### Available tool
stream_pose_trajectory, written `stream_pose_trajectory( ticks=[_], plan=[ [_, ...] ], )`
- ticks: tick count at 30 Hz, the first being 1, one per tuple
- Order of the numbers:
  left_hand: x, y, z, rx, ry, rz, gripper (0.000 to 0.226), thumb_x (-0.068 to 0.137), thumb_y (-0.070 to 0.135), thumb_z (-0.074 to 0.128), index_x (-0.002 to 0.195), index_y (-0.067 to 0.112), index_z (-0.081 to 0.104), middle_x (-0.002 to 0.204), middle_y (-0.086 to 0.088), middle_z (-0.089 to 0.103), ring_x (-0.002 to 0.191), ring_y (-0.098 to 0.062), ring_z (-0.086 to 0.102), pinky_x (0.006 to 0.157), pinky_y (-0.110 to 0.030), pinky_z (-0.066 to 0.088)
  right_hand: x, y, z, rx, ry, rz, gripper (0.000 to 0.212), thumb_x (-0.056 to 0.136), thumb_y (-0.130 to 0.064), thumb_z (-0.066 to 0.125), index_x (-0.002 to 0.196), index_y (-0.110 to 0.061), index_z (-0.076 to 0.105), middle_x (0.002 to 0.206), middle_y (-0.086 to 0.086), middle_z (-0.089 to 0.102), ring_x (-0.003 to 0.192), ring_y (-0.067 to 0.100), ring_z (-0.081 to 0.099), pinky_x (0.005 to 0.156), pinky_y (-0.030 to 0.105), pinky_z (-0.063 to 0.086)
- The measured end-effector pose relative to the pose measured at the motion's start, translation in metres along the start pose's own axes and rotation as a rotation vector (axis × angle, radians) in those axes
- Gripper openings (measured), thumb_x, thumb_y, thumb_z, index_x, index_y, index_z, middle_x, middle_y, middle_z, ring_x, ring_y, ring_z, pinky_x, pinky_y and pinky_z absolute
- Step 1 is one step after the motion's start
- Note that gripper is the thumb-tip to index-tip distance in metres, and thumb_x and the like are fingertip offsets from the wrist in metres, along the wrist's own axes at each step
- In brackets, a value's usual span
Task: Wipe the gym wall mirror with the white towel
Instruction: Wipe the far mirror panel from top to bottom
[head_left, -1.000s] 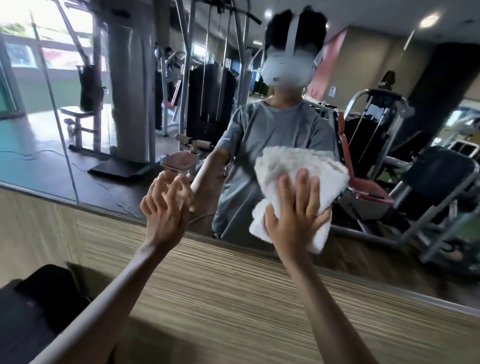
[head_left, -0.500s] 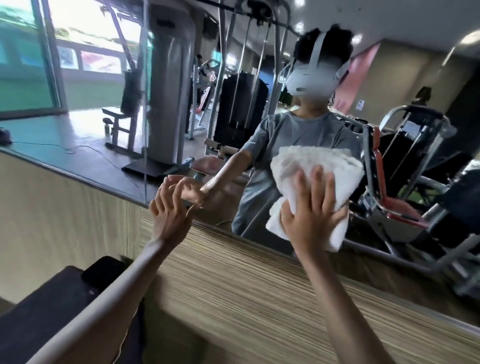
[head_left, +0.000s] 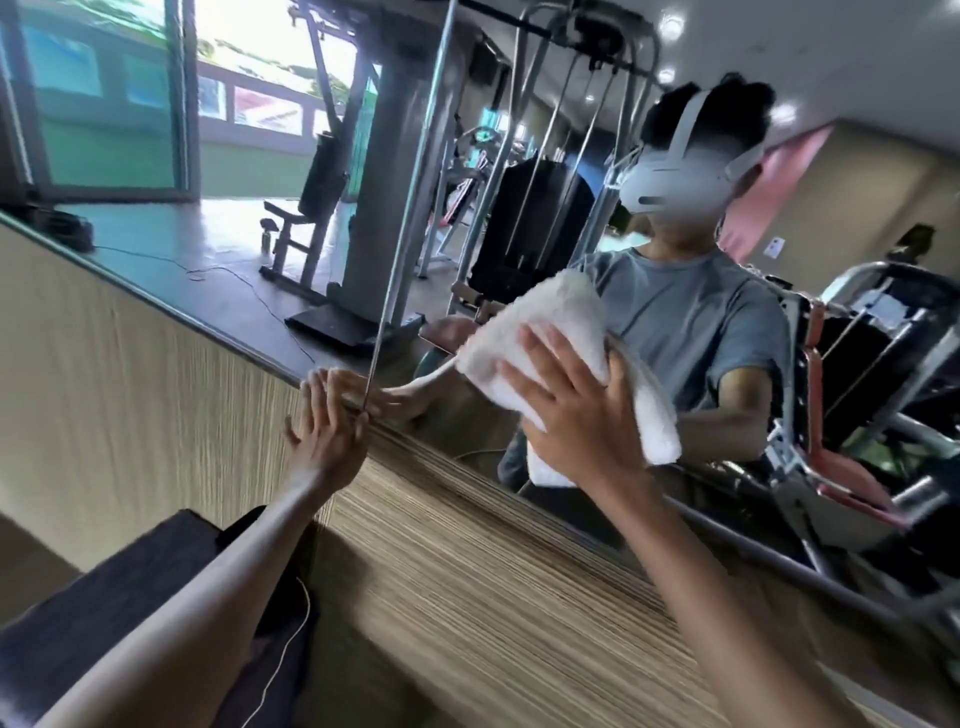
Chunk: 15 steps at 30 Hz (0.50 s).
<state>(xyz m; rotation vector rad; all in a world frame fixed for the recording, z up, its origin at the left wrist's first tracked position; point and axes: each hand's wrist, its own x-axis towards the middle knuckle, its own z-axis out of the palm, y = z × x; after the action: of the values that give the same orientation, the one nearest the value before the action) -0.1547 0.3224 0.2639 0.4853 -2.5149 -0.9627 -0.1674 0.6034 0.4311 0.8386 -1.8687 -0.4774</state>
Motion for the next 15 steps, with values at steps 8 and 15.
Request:
stream_pose_trajectory(
  ticks=[8,15],
  plan=[
    [-0.004,-0.044,-0.009,0.254,0.044,0.177,0.09,0.091,0.071,0.015,0.161,0.017,0.005,0.168,-0.001,-0.004,0.155,-0.021,0.005,0.118,-0.056,-0.011,0.022,-0.083,0.032,0.032,-0.324,-0.515,0.06,0.088,-0.02,0.061,0.146,-0.028,0.049,0.166,0.007,0.019,0.152,0.025,0.02,0.116,0.057,-0.003],
    [-0.002,-0.049,-0.026,0.47,0.025,0.252,0.088,0.09,0.047,0.064,0.157,0.006,0.023,0.165,-0.009,0.012,0.151,-0.029,0.024,0.115,-0.062,0.024,0.077,-0.037,0.015,-0.024,-0.22,-0.58,0.063,0.082,-0.034,0.069,0.143,-0.03,0.054,0.165,0.007,0.022,0.153,0.024,0.017,0.115,0.058,0.006]
  ],
)
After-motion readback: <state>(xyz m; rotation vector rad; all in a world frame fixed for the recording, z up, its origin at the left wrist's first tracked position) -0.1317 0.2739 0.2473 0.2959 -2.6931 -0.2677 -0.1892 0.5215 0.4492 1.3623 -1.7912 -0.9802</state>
